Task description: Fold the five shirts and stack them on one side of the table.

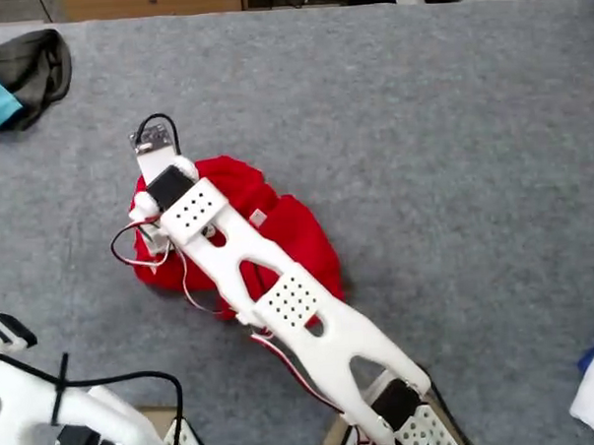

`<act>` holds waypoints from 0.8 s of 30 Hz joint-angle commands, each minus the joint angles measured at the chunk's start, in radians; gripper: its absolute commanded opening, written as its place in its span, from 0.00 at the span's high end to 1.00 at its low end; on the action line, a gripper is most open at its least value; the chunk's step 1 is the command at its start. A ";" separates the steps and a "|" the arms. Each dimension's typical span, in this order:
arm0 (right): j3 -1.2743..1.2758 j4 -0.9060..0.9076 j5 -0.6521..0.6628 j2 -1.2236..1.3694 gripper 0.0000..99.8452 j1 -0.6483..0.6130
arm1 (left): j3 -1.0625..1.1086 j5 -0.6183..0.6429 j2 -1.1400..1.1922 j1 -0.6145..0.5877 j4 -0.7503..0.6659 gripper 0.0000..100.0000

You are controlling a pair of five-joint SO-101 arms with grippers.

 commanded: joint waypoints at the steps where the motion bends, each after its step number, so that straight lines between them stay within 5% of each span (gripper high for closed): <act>1: -0.062 0.008 0.000 -0.015 0.99 0.059 | 0.025 -0.011 -0.058 -0.009 -0.049 0.79; 8: -0.116 0.008 0.068 -0.205 0.99 0.166 | 0.060 -0.011 -0.079 0.012 -0.060 0.79; 17: -0.117 0.008 0.112 -0.395 0.99 0.383 | 0.057 -0.005 -0.082 0.198 -0.054 0.79; 24: -0.120 0.008 0.112 -0.513 0.99 0.420 | 0.058 0.057 -0.082 0.318 -0.057 0.79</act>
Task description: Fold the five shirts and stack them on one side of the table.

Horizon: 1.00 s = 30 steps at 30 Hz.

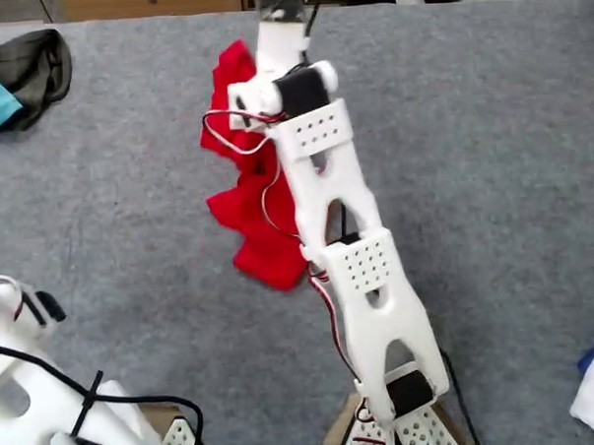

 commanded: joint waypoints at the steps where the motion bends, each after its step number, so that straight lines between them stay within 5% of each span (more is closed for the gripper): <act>1: -0.050 0.011 0.014 -0.145 0.99 0.010 | -0.008 0.043 -0.015 0.057 -0.011 0.79; 30: -0.050 -0.083 0.098 -0.544 0.99 -0.335 | 0.000 0.086 -0.015 0.127 -0.011 0.79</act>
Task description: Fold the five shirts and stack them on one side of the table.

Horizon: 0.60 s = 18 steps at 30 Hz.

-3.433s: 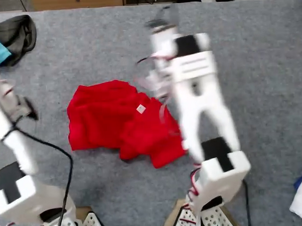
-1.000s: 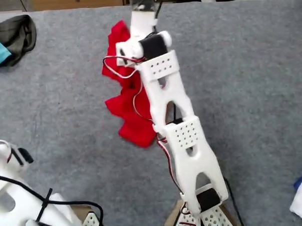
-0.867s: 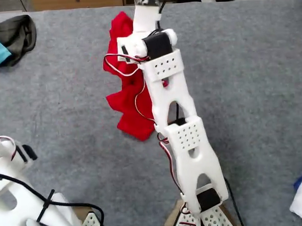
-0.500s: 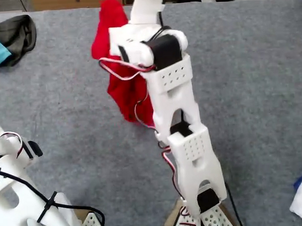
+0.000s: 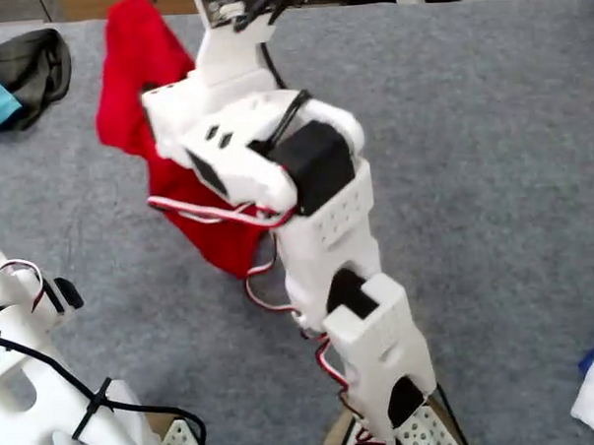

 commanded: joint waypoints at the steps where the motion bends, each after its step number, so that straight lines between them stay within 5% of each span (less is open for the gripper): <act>1: -0.048 -0.091 0.014 -0.081 0.99 -0.033 | 0.000 0.009 -0.015 0.009 -0.011 0.79; 8: -0.048 -0.203 0.006 -0.108 0.99 -0.041 | 0.000 0.009 -0.015 0.009 -0.011 0.79; 18: 0.036 0.023 0.005 0.016 0.99 0.071 | 0.000 0.009 -0.015 0.011 -0.012 0.79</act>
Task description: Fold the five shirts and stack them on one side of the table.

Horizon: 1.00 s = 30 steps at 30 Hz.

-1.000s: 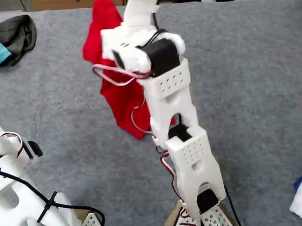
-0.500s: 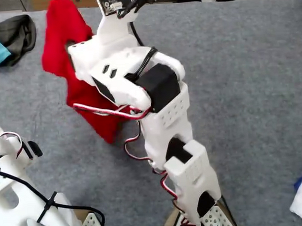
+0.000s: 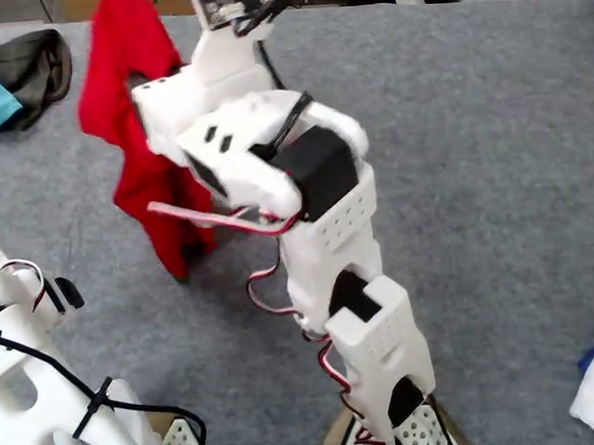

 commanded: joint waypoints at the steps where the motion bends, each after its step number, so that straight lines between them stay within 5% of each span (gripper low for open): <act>1: 0.038 0.051 0.005 0.045 0.99 0.079 | 0.000 0.009 -0.015 0.011 -0.012 0.79; 30: 0.519 0.054 0.048 0.225 0.99 0.608 | 0.000 0.005 -0.015 0.014 -0.011 0.79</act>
